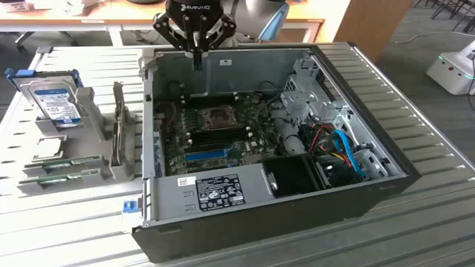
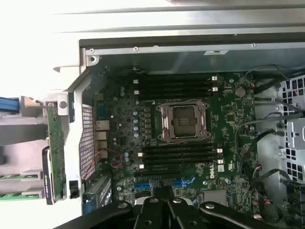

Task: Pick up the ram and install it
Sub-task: 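Reach for the ram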

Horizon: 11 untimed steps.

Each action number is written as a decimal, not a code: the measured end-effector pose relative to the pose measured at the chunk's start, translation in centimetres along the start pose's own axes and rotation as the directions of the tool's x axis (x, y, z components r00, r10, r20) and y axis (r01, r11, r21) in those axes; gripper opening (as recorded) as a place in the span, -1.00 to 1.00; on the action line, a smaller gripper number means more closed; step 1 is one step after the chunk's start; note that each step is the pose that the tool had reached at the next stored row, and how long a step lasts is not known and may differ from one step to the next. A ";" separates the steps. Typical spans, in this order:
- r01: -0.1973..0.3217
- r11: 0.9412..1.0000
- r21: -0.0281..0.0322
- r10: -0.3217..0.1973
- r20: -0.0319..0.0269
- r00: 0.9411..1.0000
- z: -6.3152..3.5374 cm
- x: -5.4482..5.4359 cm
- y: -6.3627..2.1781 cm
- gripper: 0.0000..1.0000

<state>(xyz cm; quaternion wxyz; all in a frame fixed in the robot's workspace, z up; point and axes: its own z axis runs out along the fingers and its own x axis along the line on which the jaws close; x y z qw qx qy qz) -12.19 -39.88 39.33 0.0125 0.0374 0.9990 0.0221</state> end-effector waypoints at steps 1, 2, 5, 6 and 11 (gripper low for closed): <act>0.000 1.000 0.000 0.000 0.000 1.000 0.00 0.0 0.00 -0.79; 0.000 1.000 0.000 0.000 0.000 1.000 0.00 0.0 0.00 -0.79; 0.000 1.000 0.000 0.000 0.000 1.000 0.00 0.0 0.00 -0.79; 0.000 1.000 0.000 0.000 0.000 1.000 0.00 0.0 0.00 -0.79; 0.000 1.000 0.000 0.000 0.000 1.000 0.01 0.0 0.00 -0.79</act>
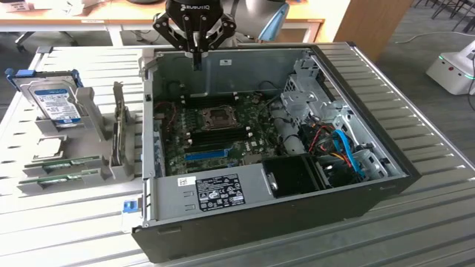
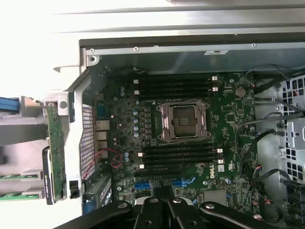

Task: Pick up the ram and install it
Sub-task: 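Reach for the ram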

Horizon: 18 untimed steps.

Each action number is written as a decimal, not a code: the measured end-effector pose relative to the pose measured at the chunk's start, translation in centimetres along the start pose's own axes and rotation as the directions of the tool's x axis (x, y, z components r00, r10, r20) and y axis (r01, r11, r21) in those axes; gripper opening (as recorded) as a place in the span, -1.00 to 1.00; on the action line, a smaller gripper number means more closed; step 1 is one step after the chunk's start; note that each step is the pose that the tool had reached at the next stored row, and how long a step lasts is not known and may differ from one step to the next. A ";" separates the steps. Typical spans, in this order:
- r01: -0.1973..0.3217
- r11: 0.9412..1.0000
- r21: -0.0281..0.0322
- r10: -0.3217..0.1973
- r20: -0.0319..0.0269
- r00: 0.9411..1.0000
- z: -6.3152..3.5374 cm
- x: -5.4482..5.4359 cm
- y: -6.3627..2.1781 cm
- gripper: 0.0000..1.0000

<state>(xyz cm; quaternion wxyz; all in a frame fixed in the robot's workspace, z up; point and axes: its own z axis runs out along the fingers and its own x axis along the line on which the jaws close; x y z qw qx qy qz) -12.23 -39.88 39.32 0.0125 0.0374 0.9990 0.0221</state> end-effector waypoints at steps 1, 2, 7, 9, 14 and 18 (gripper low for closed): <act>0.000 1.000 0.000 0.000 0.000 1.000 0.00 0.0 0.00 -0.79; 0.000 1.000 0.000 0.000 0.000 1.000 0.00 0.1 -0.01 -0.79; 0.000 1.000 0.000 0.000 0.000 1.000 0.00 0.7 -0.06 -0.79; 0.000 1.000 0.000 0.000 0.000 1.000 0.00 1.0 -0.08 -0.79; 0.000 1.000 0.000 0.000 0.000 1.000 0.00 1.8 -0.14 -0.79; 0.000 1.000 0.000 0.000 0.000 1.000 0.01 2.6 -0.20 -0.79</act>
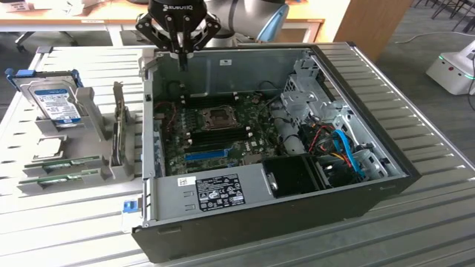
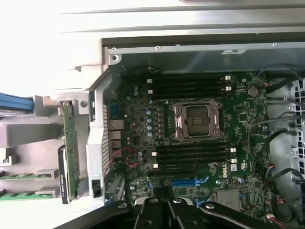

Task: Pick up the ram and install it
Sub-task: 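Reach for the ram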

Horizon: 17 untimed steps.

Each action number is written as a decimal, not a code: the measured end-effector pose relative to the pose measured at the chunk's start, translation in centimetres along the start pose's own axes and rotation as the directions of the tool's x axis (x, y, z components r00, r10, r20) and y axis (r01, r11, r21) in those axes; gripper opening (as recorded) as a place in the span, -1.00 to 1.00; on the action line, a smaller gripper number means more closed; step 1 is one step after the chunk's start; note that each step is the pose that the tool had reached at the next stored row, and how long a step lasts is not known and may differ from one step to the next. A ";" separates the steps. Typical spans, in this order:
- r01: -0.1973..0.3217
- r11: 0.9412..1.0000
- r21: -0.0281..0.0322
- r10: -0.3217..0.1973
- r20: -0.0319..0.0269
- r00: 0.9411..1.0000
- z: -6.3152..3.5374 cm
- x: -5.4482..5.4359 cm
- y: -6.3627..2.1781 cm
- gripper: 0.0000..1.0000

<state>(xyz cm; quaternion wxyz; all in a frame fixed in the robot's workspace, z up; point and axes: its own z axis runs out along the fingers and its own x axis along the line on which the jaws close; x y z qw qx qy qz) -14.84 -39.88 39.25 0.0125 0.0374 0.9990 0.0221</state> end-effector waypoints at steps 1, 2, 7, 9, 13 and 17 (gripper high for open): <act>0.000 1.000 0.000 0.000 0.000 1.000 0.00 0.2 -0.02 -0.79; 0.000 1.000 0.000 0.000 0.000 1.000 0.00 0.4 -0.03 -0.79; 0.000 1.000 0.000 0.000 0.000 1.000 0.00 1.5 -0.11 -0.79; 0.000 1.000 0.000 0.000 0.000 1.000 0.01 1.9 -0.14 -0.79; 0.000 1.000 0.000 0.000 0.000 1.000 0.01 2.8 -0.21 -0.79; 0.000 1.000 0.000 0.000 0.000 1.000 0.00 3.8 -0.28 -0.79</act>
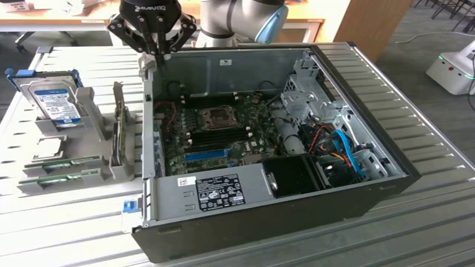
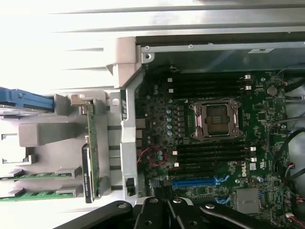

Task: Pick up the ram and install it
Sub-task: 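Reach for the ram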

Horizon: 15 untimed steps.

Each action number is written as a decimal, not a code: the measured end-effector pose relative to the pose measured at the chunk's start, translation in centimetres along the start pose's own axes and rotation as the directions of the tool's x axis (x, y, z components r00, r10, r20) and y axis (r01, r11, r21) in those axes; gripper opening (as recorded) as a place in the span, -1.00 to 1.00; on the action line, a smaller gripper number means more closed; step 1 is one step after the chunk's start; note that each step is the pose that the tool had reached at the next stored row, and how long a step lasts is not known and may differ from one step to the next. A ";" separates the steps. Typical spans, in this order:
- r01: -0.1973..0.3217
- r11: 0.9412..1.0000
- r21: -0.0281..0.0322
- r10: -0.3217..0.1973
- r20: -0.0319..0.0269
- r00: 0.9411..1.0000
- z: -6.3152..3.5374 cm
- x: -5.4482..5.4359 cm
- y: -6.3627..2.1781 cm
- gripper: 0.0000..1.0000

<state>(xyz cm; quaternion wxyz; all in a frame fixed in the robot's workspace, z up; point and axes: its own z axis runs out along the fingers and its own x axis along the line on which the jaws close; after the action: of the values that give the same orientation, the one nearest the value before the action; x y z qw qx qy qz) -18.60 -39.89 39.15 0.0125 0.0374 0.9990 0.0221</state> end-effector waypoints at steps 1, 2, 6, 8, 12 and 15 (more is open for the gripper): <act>0.000 1.000 0.000 0.000 0.000 1.000 0.00 0.2 -0.02 -0.79; 0.000 1.000 0.000 0.000 0.000 1.000 0.00 0.5 -0.04 -0.79; 0.000 1.000 0.000 0.000 0.000 1.000 0.00 1.5 -0.11 -0.79; 0.000 1.000 0.000 0.000 0.000 1.000 0.00 2.1 -0.16 -0.79; 0.000 1.000 0.000 0.000 0.000 1.000 0.00 3.1 -0.23 -0.79; 0.000 1.000 0.000 0.000 0.000 1.000 0.01 3.9 -0.30 -0.79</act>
<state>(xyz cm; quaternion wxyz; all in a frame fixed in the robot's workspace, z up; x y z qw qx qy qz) -22.53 -39.89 39.04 0.0125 0.0374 0.9990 0.0221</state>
